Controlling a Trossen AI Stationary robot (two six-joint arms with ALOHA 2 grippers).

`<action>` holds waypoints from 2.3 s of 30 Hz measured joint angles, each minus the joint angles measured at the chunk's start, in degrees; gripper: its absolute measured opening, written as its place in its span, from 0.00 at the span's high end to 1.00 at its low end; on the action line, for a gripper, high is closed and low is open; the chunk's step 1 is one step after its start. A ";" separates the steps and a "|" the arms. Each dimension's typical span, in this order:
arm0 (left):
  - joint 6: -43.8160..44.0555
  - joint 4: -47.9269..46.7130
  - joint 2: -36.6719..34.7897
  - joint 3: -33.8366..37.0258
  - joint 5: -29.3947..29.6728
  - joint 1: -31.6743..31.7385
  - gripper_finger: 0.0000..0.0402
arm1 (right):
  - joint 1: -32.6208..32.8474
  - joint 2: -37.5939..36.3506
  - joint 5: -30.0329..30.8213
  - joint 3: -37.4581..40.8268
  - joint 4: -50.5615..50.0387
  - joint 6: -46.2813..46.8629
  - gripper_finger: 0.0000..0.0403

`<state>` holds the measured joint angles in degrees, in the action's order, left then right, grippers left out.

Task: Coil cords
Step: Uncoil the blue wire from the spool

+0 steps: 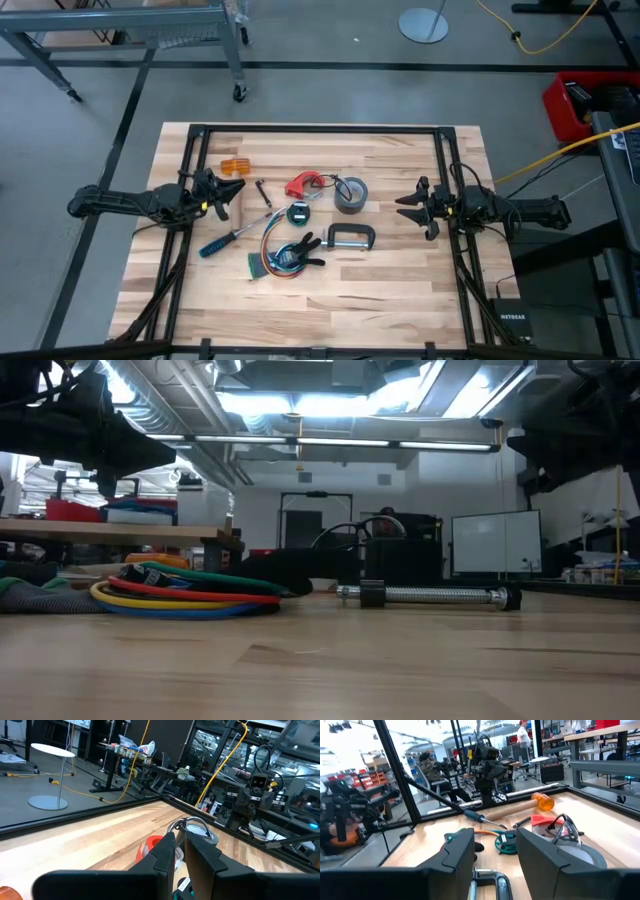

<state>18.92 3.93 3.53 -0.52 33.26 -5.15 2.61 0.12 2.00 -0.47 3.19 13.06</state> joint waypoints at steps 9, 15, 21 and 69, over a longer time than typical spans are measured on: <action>1.24 0.44 -0.02 0.01 2.32 1.58 0.91 | 0.00 0.40 0.54 0.02 0.25 5.25 0.63; 10.82 0.04 1.49 0.01 -2.85 3.99 0.91 | 0.00 0.48 4.88 0.02 0.27 8.23 0.63; 18.05 -0.16 9.39 0.01 -7.31 4.13 0.91 | -0.02 0.48 5.55 0.00 1.79 9.23 0.63; 41.52 20.98 82.17 -22.00 -19.83 7.72 0.66 | 0.00 8.11 8.94 0.00 4.41 16.94 0.63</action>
<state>60.44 24.91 85.70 -22.52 13.43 2.57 2.61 8.23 10.94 -0.47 7.60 30.00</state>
